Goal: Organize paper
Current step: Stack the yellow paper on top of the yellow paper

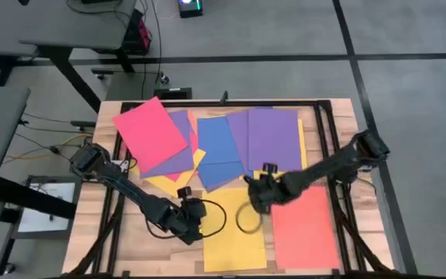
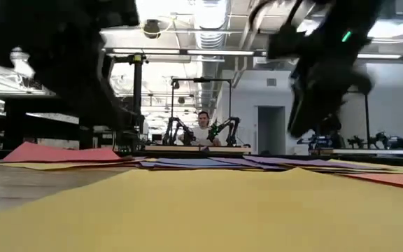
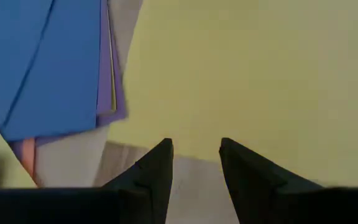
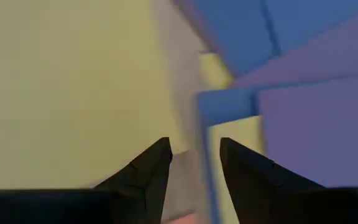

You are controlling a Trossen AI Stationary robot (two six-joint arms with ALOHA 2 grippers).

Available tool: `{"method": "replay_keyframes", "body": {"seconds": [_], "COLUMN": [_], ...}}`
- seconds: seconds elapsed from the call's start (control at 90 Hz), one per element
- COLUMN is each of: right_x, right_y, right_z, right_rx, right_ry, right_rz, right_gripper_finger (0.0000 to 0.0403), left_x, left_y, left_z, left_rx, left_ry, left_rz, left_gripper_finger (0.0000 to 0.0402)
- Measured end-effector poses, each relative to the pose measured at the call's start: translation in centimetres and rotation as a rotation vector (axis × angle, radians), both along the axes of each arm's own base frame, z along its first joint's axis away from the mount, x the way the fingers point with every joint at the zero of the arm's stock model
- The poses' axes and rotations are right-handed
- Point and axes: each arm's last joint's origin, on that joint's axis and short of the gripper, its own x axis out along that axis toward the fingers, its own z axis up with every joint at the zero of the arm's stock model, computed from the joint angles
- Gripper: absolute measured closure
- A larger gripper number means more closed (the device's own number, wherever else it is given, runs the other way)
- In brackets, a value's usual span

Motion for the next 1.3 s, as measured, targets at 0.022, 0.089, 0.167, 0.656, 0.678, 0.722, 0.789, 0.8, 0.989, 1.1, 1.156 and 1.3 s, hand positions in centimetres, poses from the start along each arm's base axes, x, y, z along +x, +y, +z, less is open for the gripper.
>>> {"method": "replay_keyframes", "body": {"seconds": [0.022, 0.089, 0.167, 0.656, 0.678, 0.722, 0.789, 0.8, 0.989, 1.1, 1.156, 1.3], "right_x": [0.2, 0.6, 0.8, 1.2, 1.3, 1.3, 1.3, 1.3, 1.5, 1.7, 1.7, 1.7], "right_y": [-0.3, -1.0, -1.6, -2.6, -2.7, -2.9, -3.0, -3.0, -3.3, -3.2, -3.2, -3.2], "right_z": [-0.4, -1.2, -1.9, -2.0, -2.0, -2.0, -2.0, -2.0, -2.1, -3.1, -3.6, -4.0], "right_rx": [-0.008, -0.023, -0.027, 0.015, 0.017, 0.019, 0.028, 0.030, 0.046, 0.035, 0.027, 0.011], "right_ry": [0.007, 0.037, 0.059, -0.029, -0.030, -0.032, -0.046, -0.048, -0.072, -0.047, -0.027, -0.006], "right_rz": [-0.009, -0.030, -0.065, -0.245, -0.252, -0.261, -0.290, -0.295, -0.341, -0.338, -0.337, -0.338], "right_gripper_finger": [0.0264, 0.0261, 0.0256, 0.0227, 0.0227, 0.0227, 0.0227, 0.0227, 0.0227, 0.0227, 0.0227, 0.0227], "left_x": [-0.2, -0.6, -1.0, -0.5, -0.5, -0.4, -0.4, -0.4, -0.5, -0.5, -0.5, -0.5], "left_y": [0.1, 0.4, 0.6, 0.7, 0.8, 0.9, 0.9, 0.9, 0.9, 1.0, 1.0, 1.0], "left_z": [-0.3, -1.3, -2.3, -3.0, -3.0, -3.0, -3.0, -3.0, -3.0, -3.0, -3.0, -3.0], "left_rx": [-0.002, -0.029, -0.056, -0.135, -0.132, -0.125, -0.121, -0.120, -0.112, -0.103, -0.099, -0.097], "left_ry": [0.002, -0.019, -0.017, -0.151, -0.150, -0.149, -0.148, -0.147, -0.141, -0.133, -0.132, -0.130], "left_rz": [0.006, 0.021, 0.021, -0.021, -0.023, -0.025, -0.027, -0.027, -0.034, -0.040, -0.046, -0.047], "left_gripper_finger": [0.0283, 0.0283, 0.0283, 0.0283, 0.0283, 0.0283, 0.0283, 0.0283, 0.0283, 0.0283, 0.0283, 0.0283]}}
